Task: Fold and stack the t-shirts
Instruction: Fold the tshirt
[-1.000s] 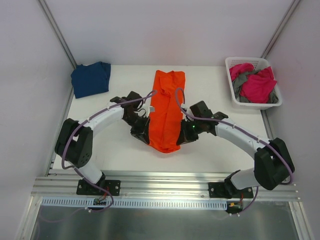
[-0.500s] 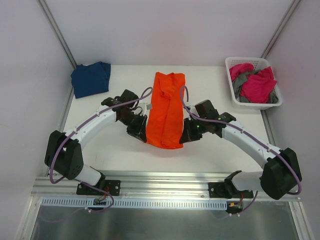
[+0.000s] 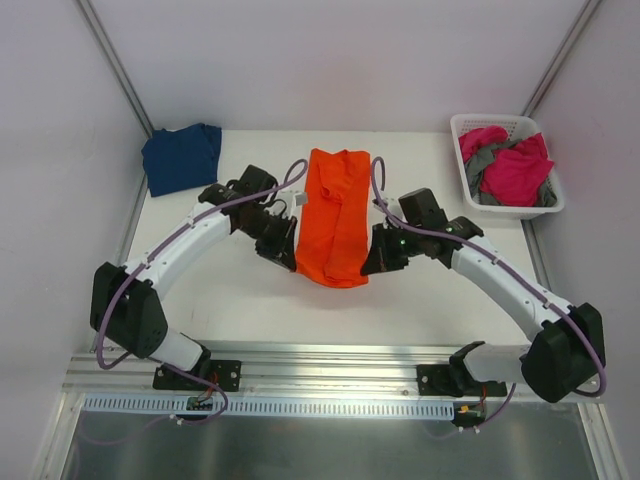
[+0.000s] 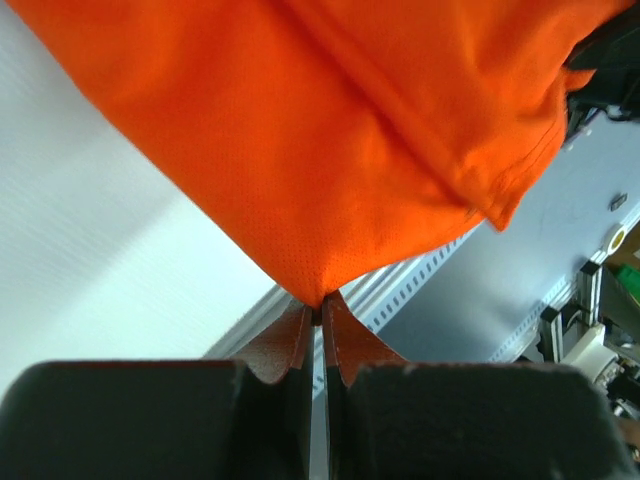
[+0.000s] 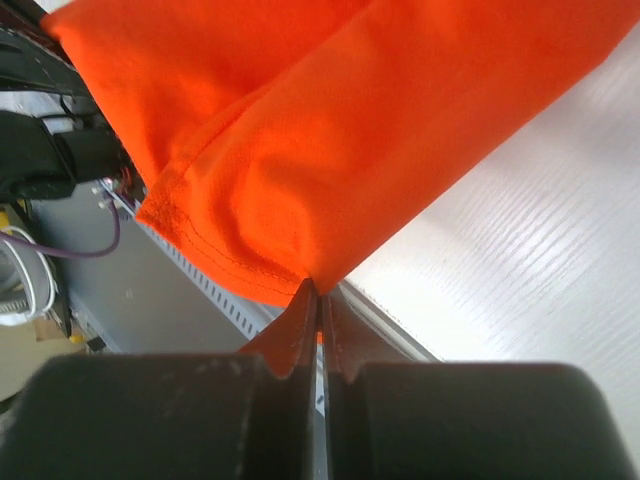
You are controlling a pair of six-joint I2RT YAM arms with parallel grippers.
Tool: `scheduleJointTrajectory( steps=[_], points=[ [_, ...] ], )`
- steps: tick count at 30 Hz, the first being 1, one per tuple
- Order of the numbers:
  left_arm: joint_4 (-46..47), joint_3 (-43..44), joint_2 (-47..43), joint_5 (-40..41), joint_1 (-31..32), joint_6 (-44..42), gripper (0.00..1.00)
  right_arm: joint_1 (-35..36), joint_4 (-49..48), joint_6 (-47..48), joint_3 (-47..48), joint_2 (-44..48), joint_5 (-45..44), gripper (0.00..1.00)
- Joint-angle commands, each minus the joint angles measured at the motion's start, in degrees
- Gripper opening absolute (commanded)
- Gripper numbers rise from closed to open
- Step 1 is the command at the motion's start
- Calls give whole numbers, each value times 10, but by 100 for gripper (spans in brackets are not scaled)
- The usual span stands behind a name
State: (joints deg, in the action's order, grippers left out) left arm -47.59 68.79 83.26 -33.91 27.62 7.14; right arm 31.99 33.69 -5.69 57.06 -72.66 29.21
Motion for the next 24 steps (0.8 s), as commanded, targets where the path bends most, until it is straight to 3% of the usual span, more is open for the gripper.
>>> scheduleJointTrajectory(
  steps=[1,14,24],
  points=[
    [0,91,45,12,-10,-31,0,-18,-20,4,52,-21,17,1],
    [5,298,261,30,-27,-34,0,-99,-87,-19,148,-143,22,0],
    [9,397,345,57,-59,-27,0,-138,-112,-18,169,-201,11,0]
  ],
)
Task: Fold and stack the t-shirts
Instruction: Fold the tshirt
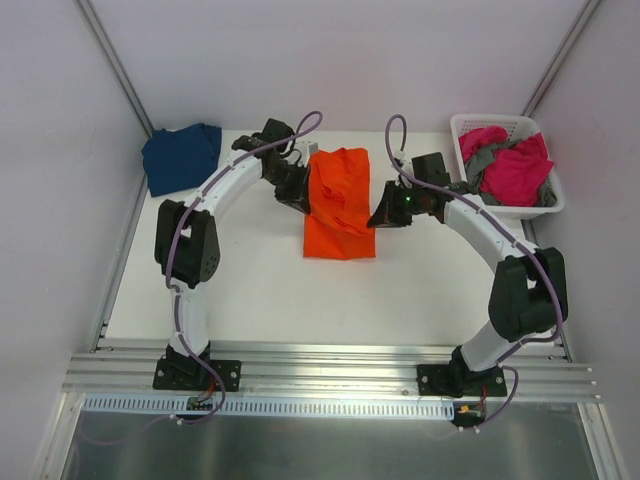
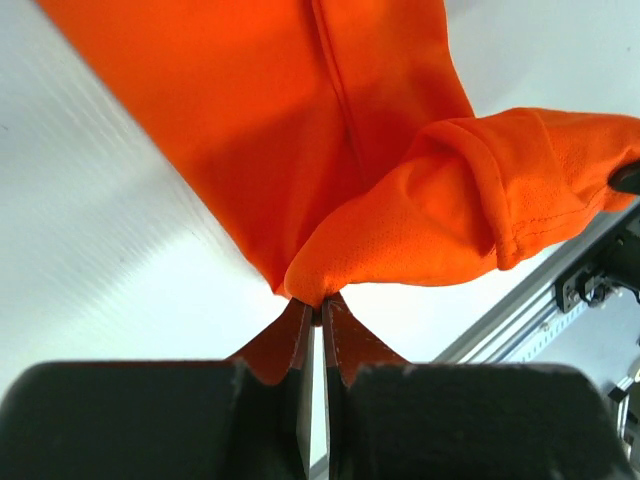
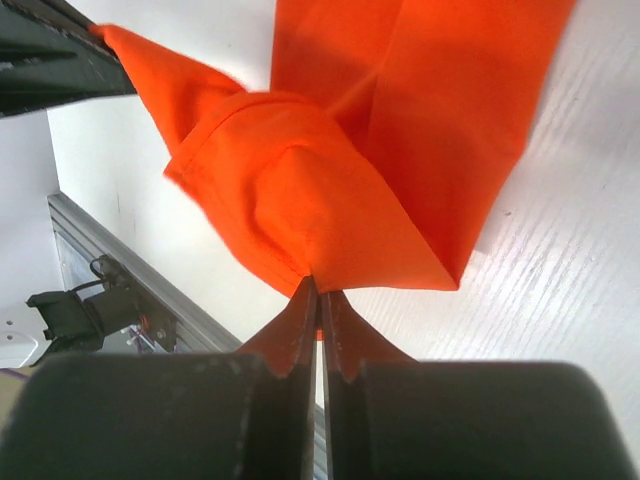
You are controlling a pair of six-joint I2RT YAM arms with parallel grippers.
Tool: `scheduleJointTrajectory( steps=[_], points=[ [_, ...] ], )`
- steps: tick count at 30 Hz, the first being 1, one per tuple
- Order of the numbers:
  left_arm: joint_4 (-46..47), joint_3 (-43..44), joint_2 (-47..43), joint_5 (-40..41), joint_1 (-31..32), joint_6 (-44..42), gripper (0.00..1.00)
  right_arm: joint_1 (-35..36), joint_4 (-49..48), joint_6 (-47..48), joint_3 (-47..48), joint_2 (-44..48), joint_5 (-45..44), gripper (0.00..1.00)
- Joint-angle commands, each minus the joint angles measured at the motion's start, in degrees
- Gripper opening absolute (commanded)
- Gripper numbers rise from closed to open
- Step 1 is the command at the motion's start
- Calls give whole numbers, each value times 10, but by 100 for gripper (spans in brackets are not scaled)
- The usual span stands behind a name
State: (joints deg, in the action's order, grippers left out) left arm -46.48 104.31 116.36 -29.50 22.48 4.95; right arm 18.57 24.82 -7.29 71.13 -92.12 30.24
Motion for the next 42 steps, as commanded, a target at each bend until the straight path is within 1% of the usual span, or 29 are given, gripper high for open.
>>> scheduleJointTrajectory(
  steps=[1,5,8,14,19,21,34,42],
  points=[
    [-2,48,19,16,-8,-6,0,-4,-26,-3,28,-17,0,0],
    [-1,63,43,13,-9,-3,0,-5,-35,-4,35,-44,-7,0],
    [0,64,54,8,-9,-3,0,-4,-37,-3,57,-76,-8,0],
    [3,79,87,11,-13,4,0,-5,-42,1,118,-144,-13,0],
    [7,111,126,23,-28,8,0,-7,-38,5,174,-195,-16,0],
    [9,122,136,27,-32,9,0,-6,-36,7,183,-214,-17,0],
    [16,162,193,43,-44,20,0,-15,-38,22,183,-254,-33,0],
    [18,170,202,48,-45,23,0,-13,-38,24,215,-285,-38,1]
  ],
)
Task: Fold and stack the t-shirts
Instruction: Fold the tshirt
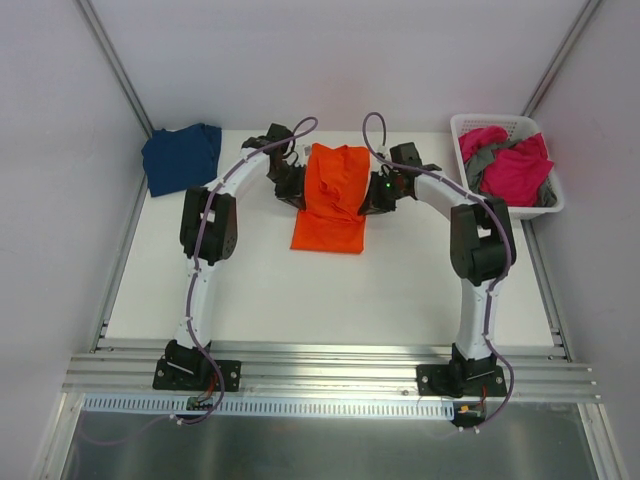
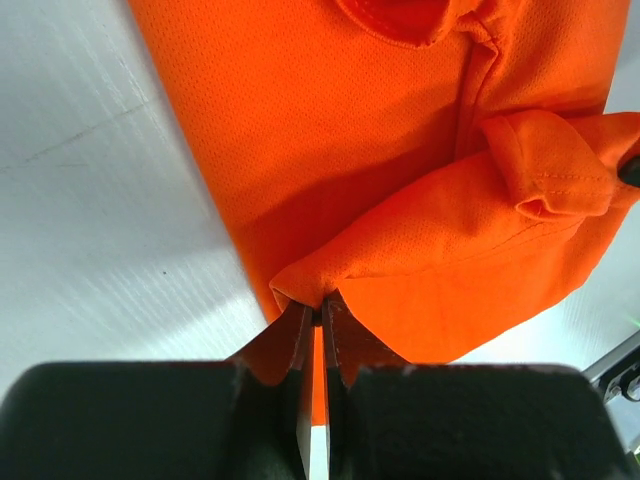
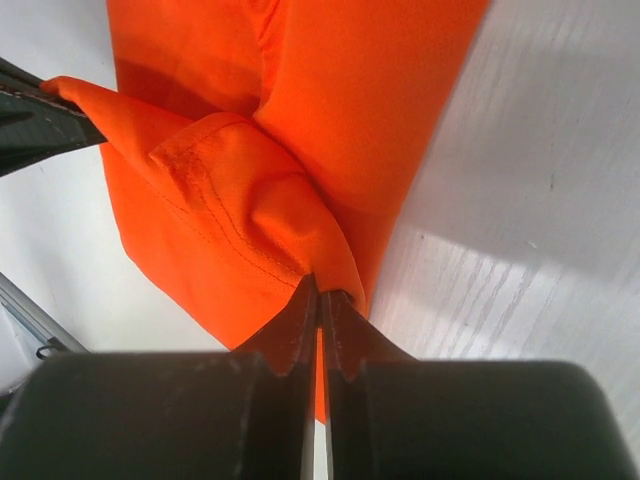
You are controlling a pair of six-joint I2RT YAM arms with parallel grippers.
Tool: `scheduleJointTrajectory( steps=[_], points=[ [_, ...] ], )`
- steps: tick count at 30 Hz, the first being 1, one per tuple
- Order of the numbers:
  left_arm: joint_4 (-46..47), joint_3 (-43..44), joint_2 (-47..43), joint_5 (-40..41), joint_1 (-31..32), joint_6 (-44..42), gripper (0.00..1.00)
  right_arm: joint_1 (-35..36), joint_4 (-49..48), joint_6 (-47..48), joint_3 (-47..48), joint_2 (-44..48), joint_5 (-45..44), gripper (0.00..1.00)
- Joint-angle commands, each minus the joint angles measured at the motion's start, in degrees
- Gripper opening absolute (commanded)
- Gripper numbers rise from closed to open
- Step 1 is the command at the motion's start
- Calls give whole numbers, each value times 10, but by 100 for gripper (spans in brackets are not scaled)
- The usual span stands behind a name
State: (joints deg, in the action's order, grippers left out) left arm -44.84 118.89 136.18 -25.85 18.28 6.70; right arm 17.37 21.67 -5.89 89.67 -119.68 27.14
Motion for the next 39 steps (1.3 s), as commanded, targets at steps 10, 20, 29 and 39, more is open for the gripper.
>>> scheduleJointTrajectory(
  steps=[10,20,29,39],
  points=[
    [5,21,5,26,-7,11,0,1,-4,11,64,-36,-13,4],
    [5,-10,-57,91,-8,26,99,1,17,27,88,13,-57,97],
    [5,-118,-237,90,-6,23,99,8,40,-15,34,120,-1,93],
    [3,-135,-271,132,-6,14,99,72,24,-57,-20,119,41,92]
  ],
)
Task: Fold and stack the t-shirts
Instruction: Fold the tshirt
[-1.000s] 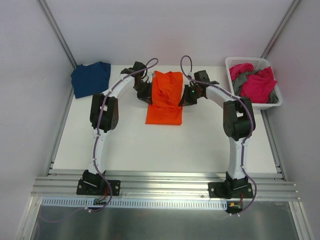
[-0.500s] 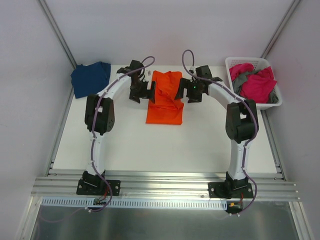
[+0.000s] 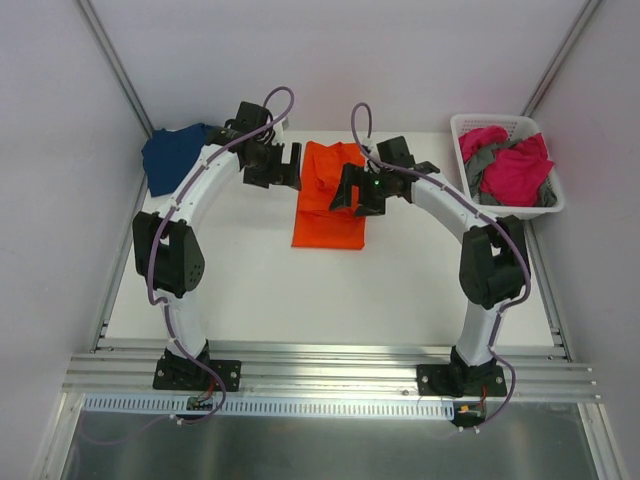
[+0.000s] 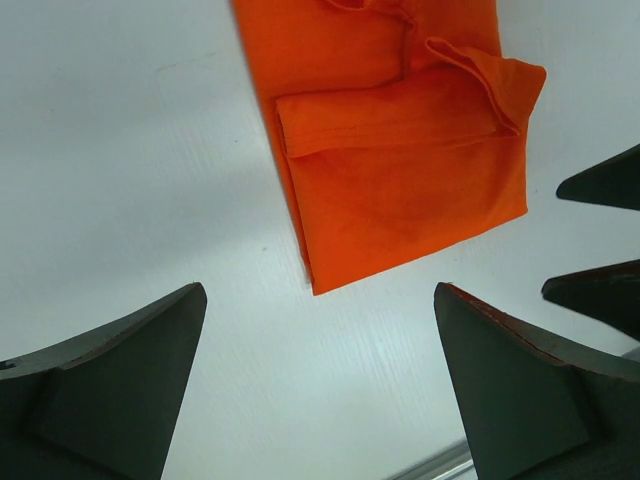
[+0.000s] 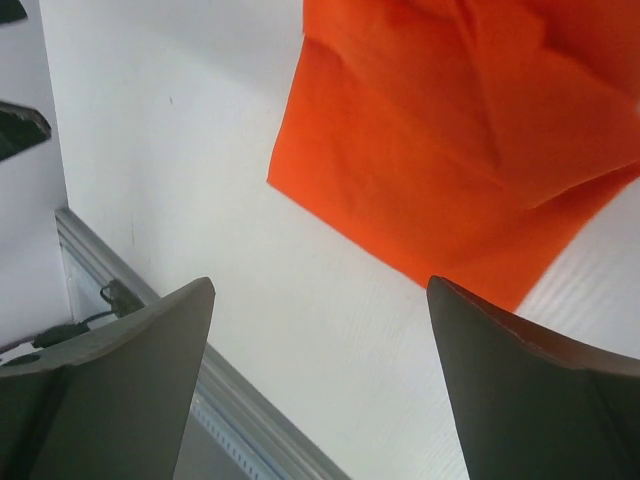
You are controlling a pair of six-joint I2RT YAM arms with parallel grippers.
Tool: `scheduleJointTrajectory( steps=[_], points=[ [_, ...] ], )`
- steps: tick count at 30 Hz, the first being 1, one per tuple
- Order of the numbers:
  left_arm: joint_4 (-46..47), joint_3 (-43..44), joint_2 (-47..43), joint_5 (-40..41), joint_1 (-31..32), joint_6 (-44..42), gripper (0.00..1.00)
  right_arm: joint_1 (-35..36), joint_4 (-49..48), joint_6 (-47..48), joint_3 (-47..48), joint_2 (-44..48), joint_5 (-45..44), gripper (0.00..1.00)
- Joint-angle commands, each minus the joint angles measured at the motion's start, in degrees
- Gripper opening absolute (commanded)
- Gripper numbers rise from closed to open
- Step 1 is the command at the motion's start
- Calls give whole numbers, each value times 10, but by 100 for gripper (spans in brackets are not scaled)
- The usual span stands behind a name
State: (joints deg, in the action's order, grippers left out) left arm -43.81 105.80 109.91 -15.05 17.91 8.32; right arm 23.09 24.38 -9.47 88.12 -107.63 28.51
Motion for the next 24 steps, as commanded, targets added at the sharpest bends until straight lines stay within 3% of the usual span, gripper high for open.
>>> scheduleJointTrajectory(
  steps=[1,16,24],
  points=[
    [-7,-3,-9,28,-2,-2,99,17,-4,-22,-3,-15,29,92],
    [-7,-25,-30,37,-10,4,99,16,6,2,40,-120,-11,94],
    [-7,-35,-25,23,-17,14,99,4,10,21,157,-173,-40,95]
  ],
)
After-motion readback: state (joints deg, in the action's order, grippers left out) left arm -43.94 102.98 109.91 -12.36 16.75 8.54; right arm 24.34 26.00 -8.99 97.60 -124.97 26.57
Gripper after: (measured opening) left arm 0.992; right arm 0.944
